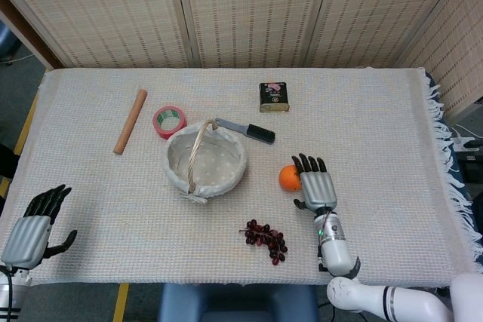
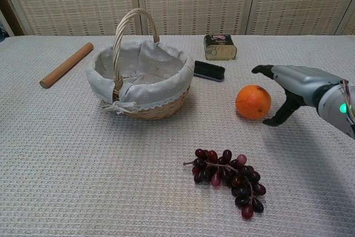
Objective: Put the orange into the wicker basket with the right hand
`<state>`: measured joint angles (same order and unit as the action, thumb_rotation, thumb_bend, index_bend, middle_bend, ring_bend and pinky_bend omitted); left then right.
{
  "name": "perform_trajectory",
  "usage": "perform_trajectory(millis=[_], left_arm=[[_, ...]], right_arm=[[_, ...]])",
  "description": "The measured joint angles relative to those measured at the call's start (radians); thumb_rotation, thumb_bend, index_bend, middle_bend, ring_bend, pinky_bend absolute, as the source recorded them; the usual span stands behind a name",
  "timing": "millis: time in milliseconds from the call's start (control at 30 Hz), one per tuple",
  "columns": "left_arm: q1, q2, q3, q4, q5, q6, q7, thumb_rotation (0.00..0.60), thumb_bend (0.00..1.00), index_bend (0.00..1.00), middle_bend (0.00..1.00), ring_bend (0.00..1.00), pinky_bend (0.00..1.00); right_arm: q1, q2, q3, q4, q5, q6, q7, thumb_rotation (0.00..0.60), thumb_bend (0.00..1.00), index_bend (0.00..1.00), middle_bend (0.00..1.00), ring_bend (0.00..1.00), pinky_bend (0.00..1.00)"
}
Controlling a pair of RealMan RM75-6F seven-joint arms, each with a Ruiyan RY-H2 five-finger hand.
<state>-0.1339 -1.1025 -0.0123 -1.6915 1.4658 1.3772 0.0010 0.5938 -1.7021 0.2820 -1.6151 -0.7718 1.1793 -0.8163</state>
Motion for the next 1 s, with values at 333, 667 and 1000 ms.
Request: perform_trajectory(millis=[333,667,1000], left_arm=[[0.002,0.003,0.006,-0.003,0.011,0.001,-0.014,0.600,0.35,0.00,0.00,0.00,0.06],[0.002,0.007,0.006,-0.006,0.009,-0.002,-0.026,0.600,0.35,0.00,0.00,0.00,0.06],[0.000,0.005,0.006,-0.008,0.006,-0.005,-0.017,0.600,0.35,0.00,0.00,0.00,0.06]], right_arm=[[0.090,-0.144,0.017,0.145,0.042,0.013,-0.012,0.600,0.18,0.08,0.05,0.02,0.16],[0.099,-0.175,-0.014,0.182,0.010,0.044,-0.003,0.600,0.33,0.16,0.54,0.59,0.71],[0.089,-0.119,0.015,0.067,-0.111,0.086,0.107,0.600,0.33,0.23,0.57,0.61,0.72]])
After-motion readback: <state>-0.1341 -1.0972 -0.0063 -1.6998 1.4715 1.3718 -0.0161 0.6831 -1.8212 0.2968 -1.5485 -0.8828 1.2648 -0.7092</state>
